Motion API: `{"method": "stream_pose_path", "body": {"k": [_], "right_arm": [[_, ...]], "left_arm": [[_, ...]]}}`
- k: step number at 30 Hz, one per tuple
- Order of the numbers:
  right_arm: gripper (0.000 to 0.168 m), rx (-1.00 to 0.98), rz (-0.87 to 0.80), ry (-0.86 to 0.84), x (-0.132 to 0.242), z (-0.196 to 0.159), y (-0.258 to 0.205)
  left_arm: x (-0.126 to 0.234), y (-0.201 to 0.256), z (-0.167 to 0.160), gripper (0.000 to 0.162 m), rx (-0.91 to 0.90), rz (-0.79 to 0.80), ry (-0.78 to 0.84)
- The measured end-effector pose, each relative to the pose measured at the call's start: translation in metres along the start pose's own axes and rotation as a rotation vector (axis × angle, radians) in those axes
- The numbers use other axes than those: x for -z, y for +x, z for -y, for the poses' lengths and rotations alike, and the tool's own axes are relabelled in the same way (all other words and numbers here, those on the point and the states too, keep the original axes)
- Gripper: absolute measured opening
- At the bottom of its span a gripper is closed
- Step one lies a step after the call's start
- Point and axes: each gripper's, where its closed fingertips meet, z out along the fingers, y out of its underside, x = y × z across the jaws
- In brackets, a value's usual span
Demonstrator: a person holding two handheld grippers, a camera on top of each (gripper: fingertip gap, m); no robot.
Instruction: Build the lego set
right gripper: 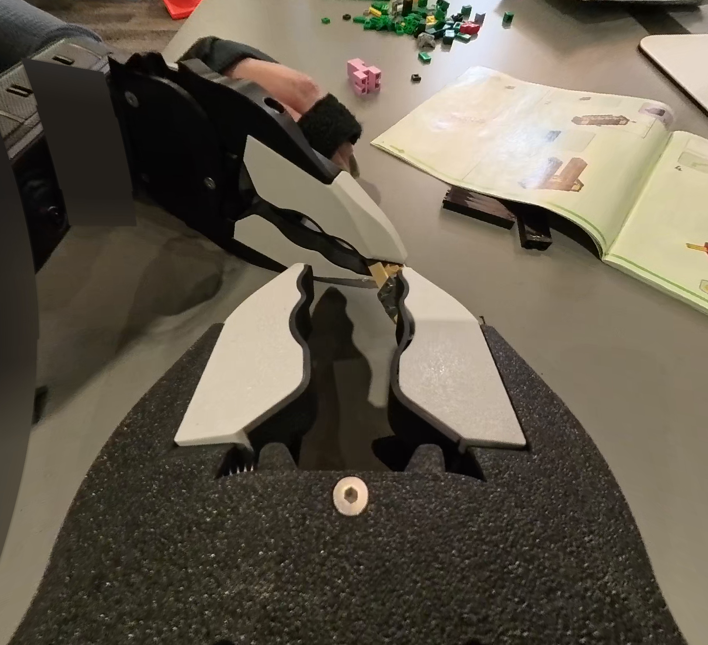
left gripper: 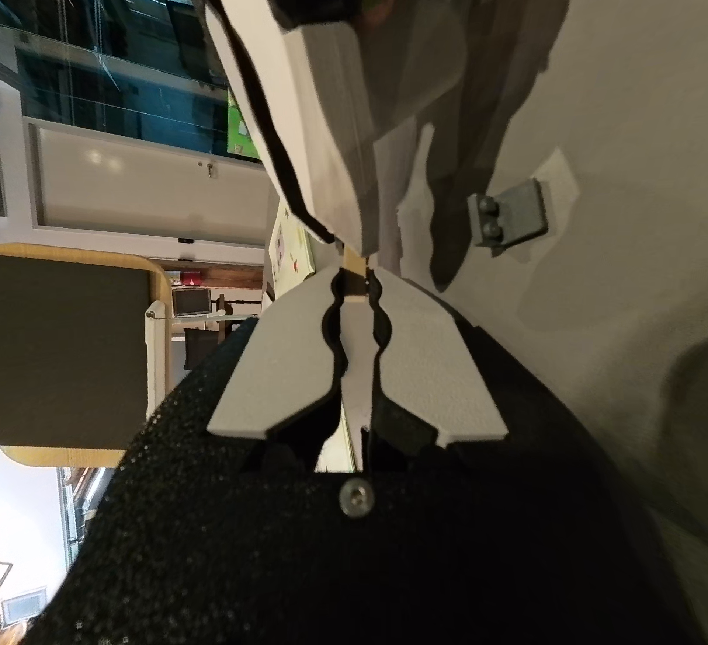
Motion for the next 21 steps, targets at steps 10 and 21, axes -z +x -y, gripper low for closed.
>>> {"method": "stream_pose_path", "body": {"k": [10,21], "right_arm": [[0.04,0.007,-0.009,-0.012,-0.0013,-0.0011,0.0003],[0.04,-0.029,0.001,0.029,0.0017,0.0034,0.0015]], "left_arm": [[0.0003,0.0005,-0.0002,0.012,0.002,0.0,-0.005],[0.001,-0.0037,0.0011,0.012,0.057,0.011,0.002]]}}
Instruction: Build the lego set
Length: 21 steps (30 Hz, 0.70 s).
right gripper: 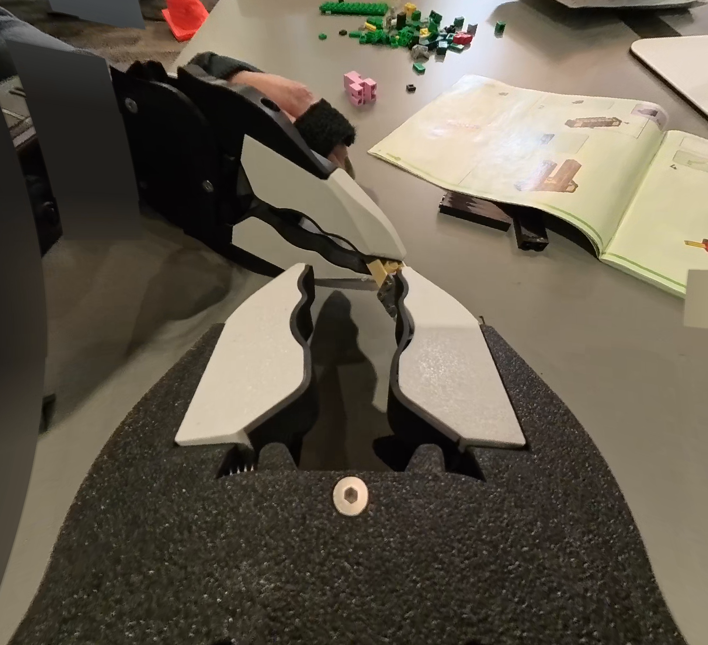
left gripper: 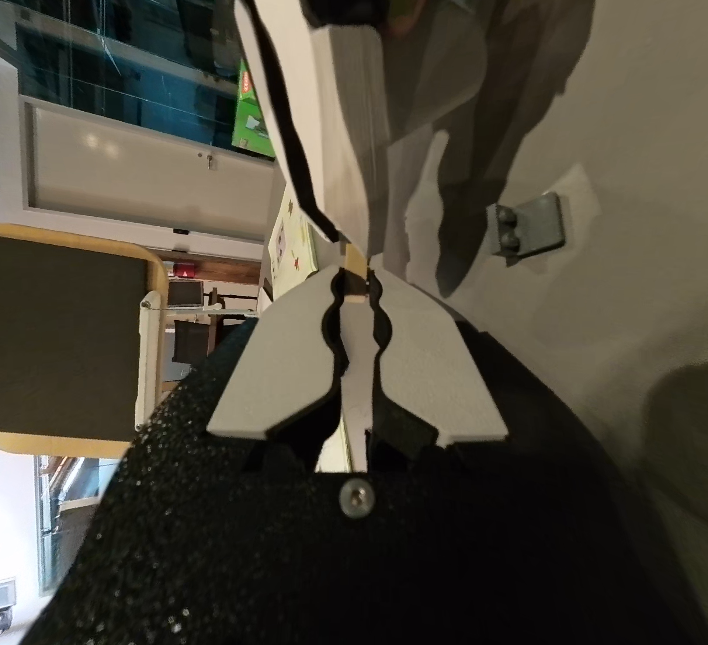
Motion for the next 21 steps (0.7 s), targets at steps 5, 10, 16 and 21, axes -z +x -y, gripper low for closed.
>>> {"method": "stream_pose_path", "body": {"k": [5,10,16,21], "right_arm": [[0.039,0.002,-0.003,0.003,0.0,0.0,0.0],[0.039,-0.016,0.007,0.027,0.002,0.003,0.0],[0.049,-0.007,-0.002,0.063,0.003,0.008,-0.001],[0.052,-0.021,-0.035,0.084,0.005,0.01,0.004]], "left_arm": [[0.0,-0.001,0.001,0.012,0.0,0.004,0.005],[0.0,-0.003,0.001,0.013,0.026,0.005,0.012],[0.0,-0.004,0.0,0.012,0.008,0.019,0.009],[-0.002,0.0,-0.003,0.012,-0.004,-0.006,-0.008]]}}
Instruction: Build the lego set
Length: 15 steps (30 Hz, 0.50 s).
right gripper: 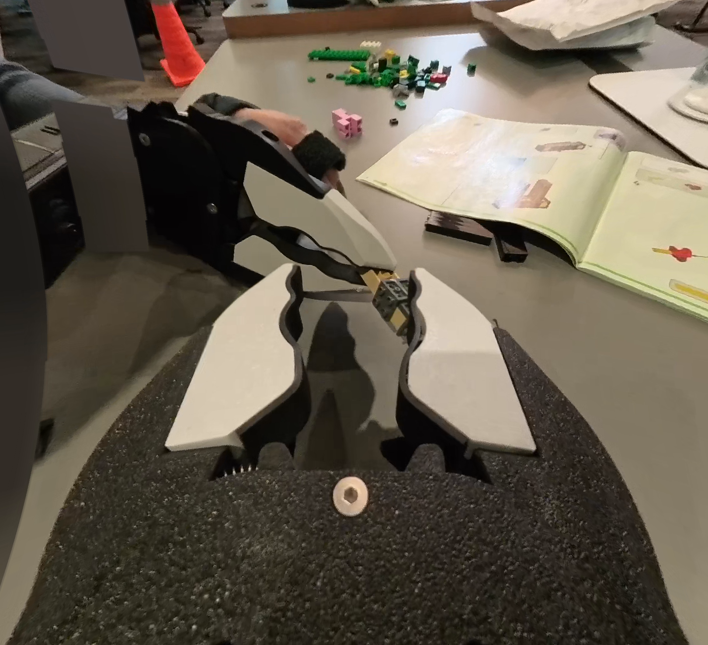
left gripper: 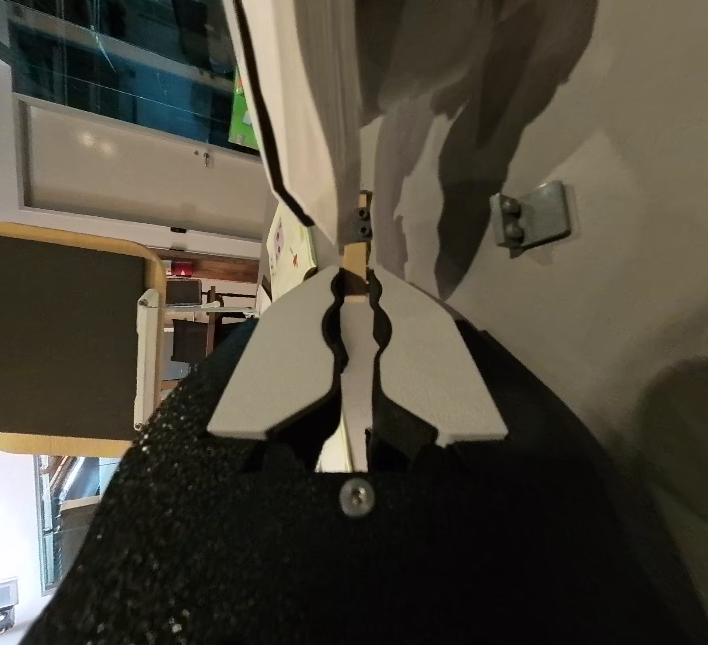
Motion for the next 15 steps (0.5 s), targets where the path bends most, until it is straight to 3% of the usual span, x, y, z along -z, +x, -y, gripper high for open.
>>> {"method": "stream_pose_path", "body": {"k": [15], "right_arm": [[0.047,0.047,-0.013,-0.083,-0.0071,-0.0093,-0.0025]], "left_arm": [[-0.001,-0.0017,-0.0003,0.012,0.054,-0.007,-0.004]]}}
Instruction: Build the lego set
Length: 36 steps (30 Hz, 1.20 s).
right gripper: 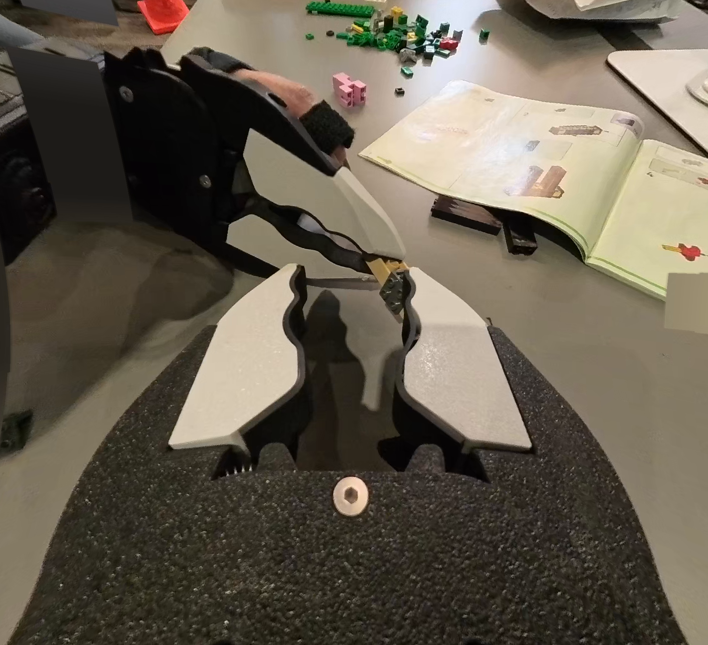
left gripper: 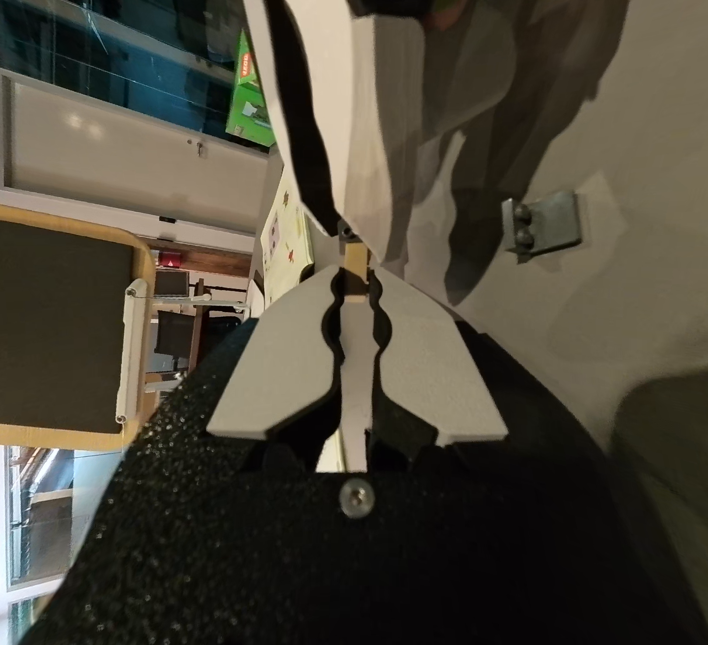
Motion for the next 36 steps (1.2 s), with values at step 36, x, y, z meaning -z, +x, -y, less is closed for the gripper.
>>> {"method": "stream_pose_path", "body": {"k": [36], "right_arm": [[0.051,-0.003,-0.031,0.021,0.0007,0.0031,0.0022]], "left_arm": [[-0.0024,-0.0042,0.0017,0.012,0.052,0.004,0.008]]}}
